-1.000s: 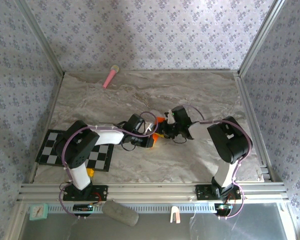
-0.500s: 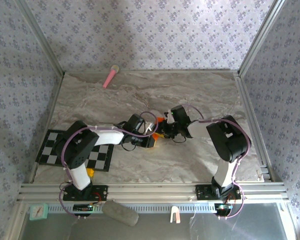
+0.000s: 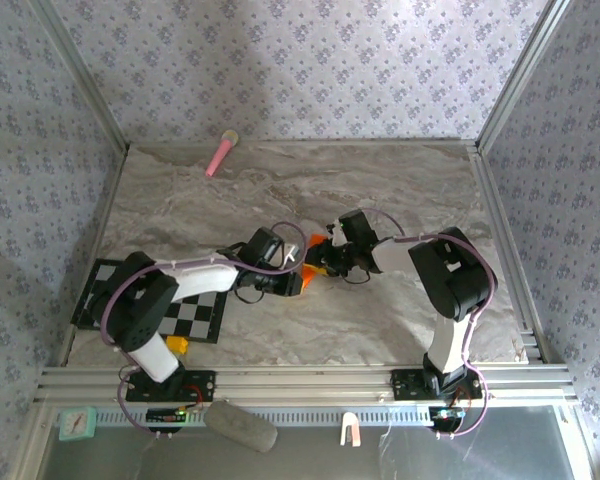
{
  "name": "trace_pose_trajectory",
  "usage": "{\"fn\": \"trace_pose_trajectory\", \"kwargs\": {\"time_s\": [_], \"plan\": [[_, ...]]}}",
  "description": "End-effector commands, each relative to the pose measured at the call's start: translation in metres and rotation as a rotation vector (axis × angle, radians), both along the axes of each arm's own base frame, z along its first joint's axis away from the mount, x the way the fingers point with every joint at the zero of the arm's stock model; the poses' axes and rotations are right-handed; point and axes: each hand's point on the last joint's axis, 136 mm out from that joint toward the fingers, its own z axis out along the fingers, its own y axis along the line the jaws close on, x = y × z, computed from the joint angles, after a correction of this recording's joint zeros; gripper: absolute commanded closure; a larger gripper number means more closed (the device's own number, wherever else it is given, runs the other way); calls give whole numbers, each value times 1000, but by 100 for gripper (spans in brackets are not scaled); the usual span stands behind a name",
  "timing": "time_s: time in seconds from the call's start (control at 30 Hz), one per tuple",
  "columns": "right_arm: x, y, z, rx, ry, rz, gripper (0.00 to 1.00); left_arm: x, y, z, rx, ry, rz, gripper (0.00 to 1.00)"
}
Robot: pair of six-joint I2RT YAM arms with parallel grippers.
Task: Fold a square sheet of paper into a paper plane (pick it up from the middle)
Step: Fold the wing for the fifth time at the center of the table.
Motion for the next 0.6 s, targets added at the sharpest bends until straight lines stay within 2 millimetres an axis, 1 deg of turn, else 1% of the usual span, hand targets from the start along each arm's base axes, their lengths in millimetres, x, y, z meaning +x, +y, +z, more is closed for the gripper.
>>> {"fn": "trace_pose_trajectory", "kwargs": {"time_s": [0.0,0.07,0.17,0.3,0.4,0.57], "plan": [[-4,-4,-15,-52,30,2,64,5,2,20,-32,-25,49,72],[-4,-4,-14,-54,32,1,64,10,-5,31,-83,-35,69,76],[-5,-4,-14,-58,35,2,66,16,-13,34,-119,-28,99,83],[-4,-3,-14,-61,44,0,69,15,-25,27,-139,15,86,90],[-4,-4,-16,-65,51,-1,72,12,-32,21,-126,39,71,93],[-5,-4,-17,-72,55,1,76,11,-30,7,-80,68,82,96]]}}
